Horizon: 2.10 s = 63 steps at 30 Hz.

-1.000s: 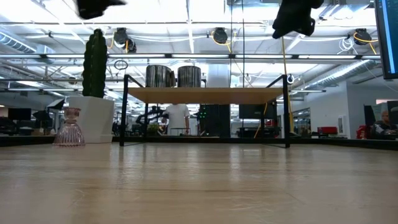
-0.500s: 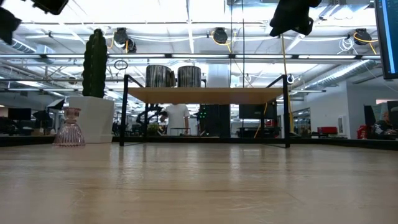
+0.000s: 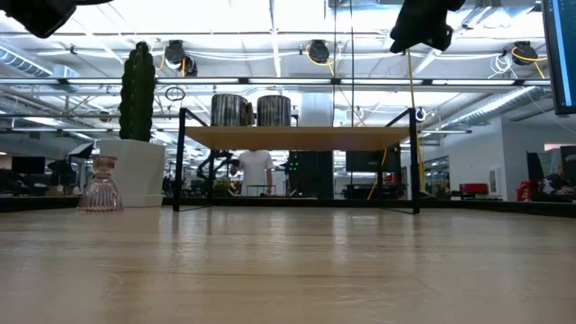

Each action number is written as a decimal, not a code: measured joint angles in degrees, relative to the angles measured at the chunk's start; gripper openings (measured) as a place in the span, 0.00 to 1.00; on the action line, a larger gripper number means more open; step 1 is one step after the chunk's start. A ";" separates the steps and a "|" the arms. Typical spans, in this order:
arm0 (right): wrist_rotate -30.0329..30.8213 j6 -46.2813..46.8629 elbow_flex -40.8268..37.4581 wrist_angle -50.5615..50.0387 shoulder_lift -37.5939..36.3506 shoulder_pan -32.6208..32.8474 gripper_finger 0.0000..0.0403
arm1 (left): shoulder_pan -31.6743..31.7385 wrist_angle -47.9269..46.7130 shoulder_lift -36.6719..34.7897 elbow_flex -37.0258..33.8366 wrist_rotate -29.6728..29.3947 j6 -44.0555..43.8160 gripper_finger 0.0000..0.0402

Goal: Pick & Place candle stick holders
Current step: Put the silver scented candle on the shelf

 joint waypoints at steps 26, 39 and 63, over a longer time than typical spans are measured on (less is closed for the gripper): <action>-0.42 -2.13 0.00 0.00 0.00 0.00 0.23 | -3.53 -1.08 4.48 0.02 -1.49 7.82 0.98; -0.44 -3.47 0.00 -0.02 0.00 0.00 0.23 | -3.66 -1.02 4.48 0.02 -1.49 4.78 0.98; 5.36 -15.21 -0.03 0.22 -5.85 -0.01 0.22 | -3.64 -1.38 11.03 0.17 0.61 -0.30 0.98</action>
